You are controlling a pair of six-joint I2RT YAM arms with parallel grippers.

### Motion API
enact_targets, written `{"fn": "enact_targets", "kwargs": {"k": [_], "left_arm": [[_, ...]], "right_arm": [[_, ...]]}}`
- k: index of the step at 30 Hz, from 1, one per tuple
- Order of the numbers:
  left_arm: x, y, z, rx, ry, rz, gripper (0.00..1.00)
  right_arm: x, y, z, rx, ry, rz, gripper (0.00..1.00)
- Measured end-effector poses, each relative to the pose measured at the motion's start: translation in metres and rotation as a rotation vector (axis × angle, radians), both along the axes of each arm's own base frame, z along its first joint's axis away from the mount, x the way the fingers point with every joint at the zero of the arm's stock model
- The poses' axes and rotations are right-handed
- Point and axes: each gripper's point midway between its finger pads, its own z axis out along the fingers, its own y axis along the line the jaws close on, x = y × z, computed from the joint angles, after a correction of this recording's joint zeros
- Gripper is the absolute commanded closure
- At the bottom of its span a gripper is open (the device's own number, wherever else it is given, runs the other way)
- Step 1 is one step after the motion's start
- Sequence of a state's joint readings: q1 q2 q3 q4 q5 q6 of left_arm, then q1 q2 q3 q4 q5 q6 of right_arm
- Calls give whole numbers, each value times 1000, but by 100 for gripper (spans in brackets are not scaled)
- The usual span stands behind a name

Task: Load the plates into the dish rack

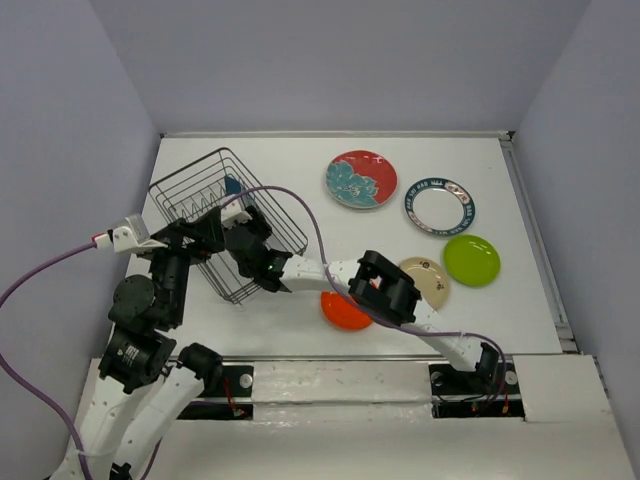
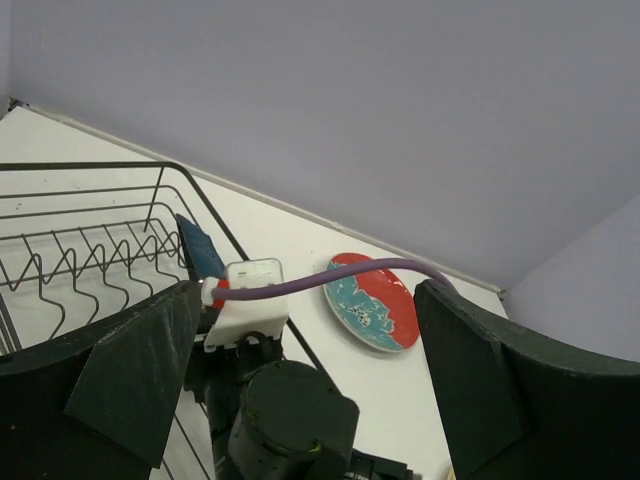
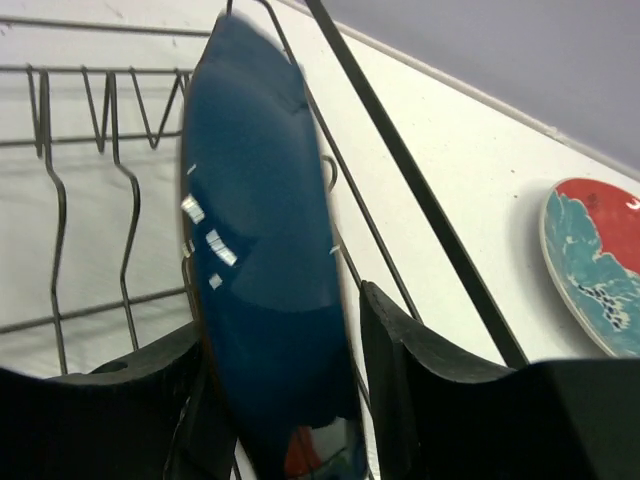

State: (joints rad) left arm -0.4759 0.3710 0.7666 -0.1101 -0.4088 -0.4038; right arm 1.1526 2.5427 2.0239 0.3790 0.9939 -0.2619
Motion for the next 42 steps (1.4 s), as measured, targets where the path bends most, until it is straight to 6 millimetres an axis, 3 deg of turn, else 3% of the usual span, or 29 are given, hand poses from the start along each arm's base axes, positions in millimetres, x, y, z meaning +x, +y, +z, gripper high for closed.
{"fn": "enact_targets", "kwargs": {"k": [2, 5, 9, 20, 30, 32, 35, 42], "left_arm": [[0, 0, 0, 0, -2, 1, 1], [0, 1, 0, 1, -2, 3, 1], [0, 1, 0, 1, -2, 3, 1], [0, 1, 0, 4, -2, 4, 1], [0, 0, 0, 5, 0, 3, 1], [0, 0, 0, 5, 0, -1, 1], [0, -2, 0, 3, 0, -8, 1], [4, -3, -3, 11, 14, -7, 1]], "right_arm": [[1, 4, 7, 58, 18, 29, 47], [5, 4, 15, 130, 58, 70, 70], [12, -18, 13, 130, 112, 55, 93], [22, -27, 17, 96, 107, 61, 93], [35, -34, 44, -172, -114, 21, 93], [32, -38, 41, -203, -134, 39, 93], [18, -61, 24, -264, -109, 81, 93], [29, -82, 70, -166, -112, 39, 93]]}}
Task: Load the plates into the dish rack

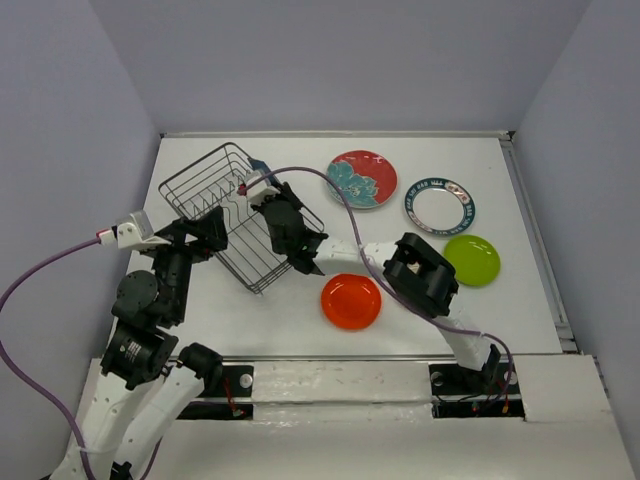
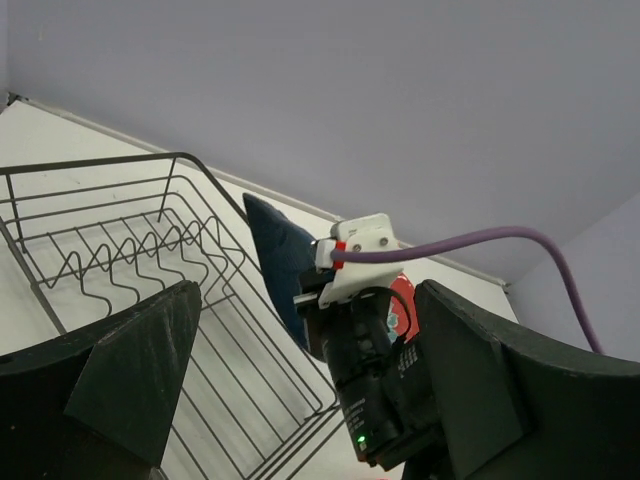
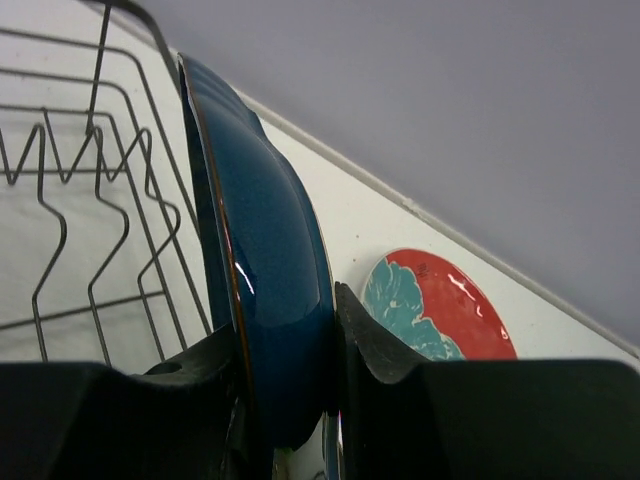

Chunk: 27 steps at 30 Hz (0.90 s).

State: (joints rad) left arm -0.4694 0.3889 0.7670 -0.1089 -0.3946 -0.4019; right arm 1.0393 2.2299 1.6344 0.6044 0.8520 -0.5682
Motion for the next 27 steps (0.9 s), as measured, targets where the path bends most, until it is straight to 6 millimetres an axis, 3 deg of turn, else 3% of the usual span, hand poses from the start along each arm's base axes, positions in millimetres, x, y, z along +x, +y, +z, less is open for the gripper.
{"fn": "enact_targets", "kwargs": {"k": [8, 13, 21, 27], "left_arm": [[-2, 2, 8, -8, -15, 3, 1], [-3, 4, 14, -14, -31, 12, 1], [-4, 8, 15, -4, -35, 31, 1], [-7, 14, 17, -5, -47, 53, 1]], "right_arm": [[13, 5, 56, 93, -85, -64, 93], [26, 27, 79, 166, -145, -51, 93], [36, 58, 47, 155, -95, 52, 93], [44, 69, 34, 156, -68, 103, 93]]}}
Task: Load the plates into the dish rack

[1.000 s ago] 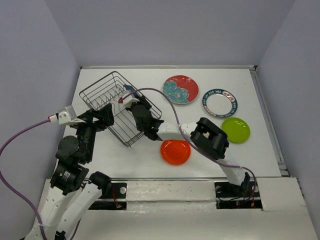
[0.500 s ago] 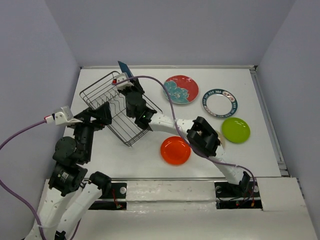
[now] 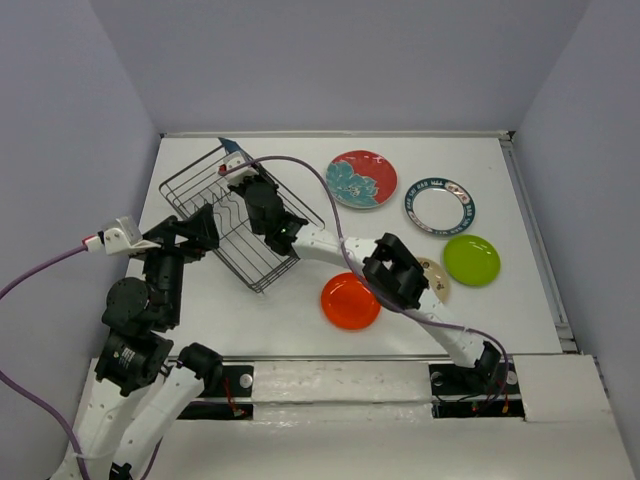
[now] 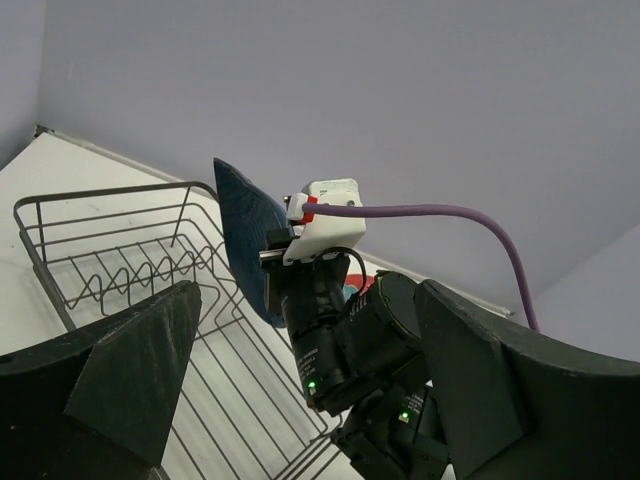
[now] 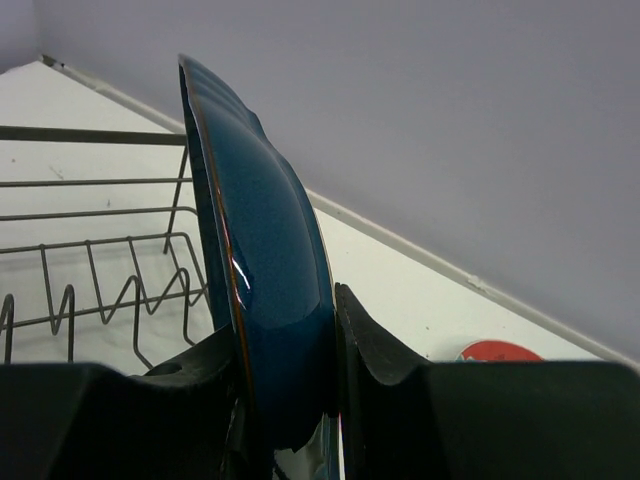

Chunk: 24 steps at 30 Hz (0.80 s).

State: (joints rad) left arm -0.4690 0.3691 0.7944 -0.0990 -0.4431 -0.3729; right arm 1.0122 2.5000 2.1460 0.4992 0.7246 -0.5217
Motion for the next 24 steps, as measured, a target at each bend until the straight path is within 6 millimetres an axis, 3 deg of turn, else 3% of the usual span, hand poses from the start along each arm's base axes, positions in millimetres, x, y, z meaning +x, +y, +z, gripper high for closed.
{"fn": "enact_targets", "kwargs": {"k": [10, 20, 24], "left_arm": [[0, 1, 0, 6, -2, 8, 1], [0, 1, 0, 6, -3, 8, 1], [0, 1, 0, 6, -3, 8, 1]], "right_arm": [[22, 11, -19, -20, 2, 47, 93], [25, 24, -26, -46, 17, 105, 93], [28, 28, -44, -49, 43, 121, 93]]}}
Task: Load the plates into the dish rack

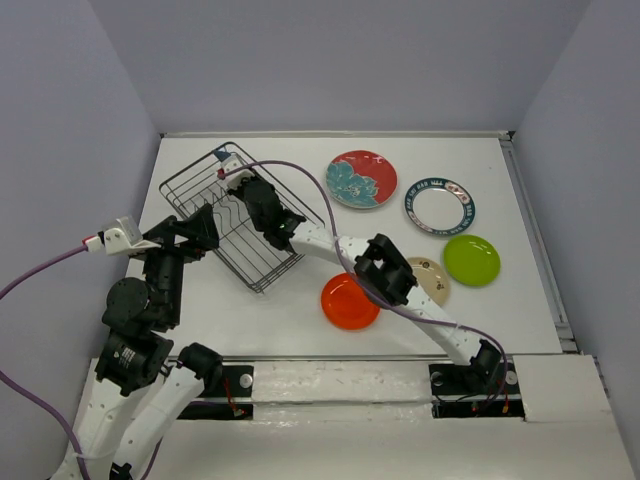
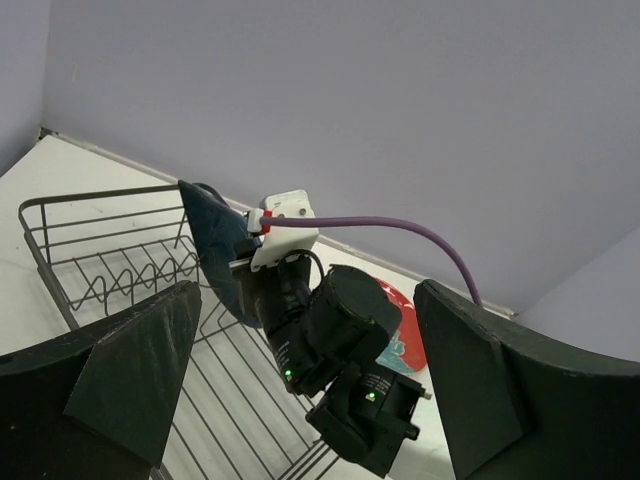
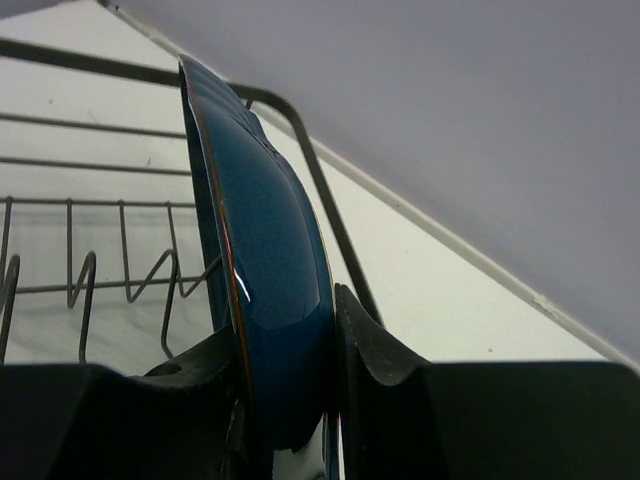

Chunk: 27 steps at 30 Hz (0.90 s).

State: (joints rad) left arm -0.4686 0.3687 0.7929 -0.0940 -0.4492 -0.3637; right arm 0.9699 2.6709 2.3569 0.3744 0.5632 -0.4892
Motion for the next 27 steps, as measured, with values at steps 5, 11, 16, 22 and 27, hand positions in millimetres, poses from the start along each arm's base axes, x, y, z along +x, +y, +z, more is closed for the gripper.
{"fn": "enact_targets", "kwargs": {"k": [5, 11, 16, 22, 27], "left_arm": [[0, 1, -1, 1, 1, 3, 1], [1, 1, -1, 1, 2, 5, 1], [3, -1, -8, 8, 14, 2, 1], [6, -6, -19, 25, 34, -18, 1], [8, -13, -24, 39, 43, -51, 1]], "right_arm": [[0, 5, -31, -29, 44, 22, 90], [2, 4, -32, 12, 63, 21, 29], [-4, -3, -26, 46, 122, 19, 15], [-34, -36, 51, 178, 215, 52, 19], [-72, -123, 116, 399, 315, 81, 59]]}}
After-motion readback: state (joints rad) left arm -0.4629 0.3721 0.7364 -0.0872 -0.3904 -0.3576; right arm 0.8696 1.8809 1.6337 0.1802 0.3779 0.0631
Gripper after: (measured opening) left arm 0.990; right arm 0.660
